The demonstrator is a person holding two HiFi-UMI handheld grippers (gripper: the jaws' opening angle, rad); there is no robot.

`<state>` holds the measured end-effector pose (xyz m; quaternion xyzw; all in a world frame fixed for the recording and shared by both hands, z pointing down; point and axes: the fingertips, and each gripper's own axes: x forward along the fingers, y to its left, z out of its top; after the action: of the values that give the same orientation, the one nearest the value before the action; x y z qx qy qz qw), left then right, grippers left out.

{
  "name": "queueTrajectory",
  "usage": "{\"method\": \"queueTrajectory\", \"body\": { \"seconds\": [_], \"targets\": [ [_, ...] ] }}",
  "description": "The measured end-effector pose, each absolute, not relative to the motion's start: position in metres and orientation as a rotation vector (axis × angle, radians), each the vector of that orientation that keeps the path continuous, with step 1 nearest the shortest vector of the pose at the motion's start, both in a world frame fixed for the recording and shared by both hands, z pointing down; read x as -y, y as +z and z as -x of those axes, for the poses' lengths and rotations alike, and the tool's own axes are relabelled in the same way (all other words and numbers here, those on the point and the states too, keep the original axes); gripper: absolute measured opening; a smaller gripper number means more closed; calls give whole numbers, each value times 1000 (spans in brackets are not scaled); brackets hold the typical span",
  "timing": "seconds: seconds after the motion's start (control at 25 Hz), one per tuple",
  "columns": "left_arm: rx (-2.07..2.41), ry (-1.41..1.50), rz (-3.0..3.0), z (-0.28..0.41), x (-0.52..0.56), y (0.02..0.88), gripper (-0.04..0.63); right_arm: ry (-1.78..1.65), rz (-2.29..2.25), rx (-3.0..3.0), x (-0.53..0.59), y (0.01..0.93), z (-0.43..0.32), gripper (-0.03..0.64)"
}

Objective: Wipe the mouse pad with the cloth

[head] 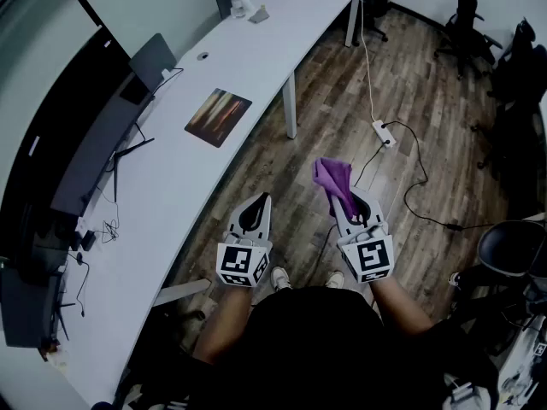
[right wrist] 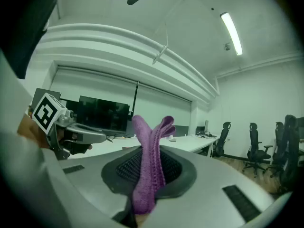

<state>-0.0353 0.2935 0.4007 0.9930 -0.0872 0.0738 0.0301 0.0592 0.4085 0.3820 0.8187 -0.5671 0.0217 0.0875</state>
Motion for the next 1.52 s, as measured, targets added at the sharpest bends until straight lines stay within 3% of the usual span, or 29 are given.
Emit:
{"method": "queueTrajectory", "body": {
  "seconds": [1.52],
  "targets": [
    [401,176,-3077,79,-132,397,21,79,-2493,1728,-251,388,-47,67]
  ]
}}
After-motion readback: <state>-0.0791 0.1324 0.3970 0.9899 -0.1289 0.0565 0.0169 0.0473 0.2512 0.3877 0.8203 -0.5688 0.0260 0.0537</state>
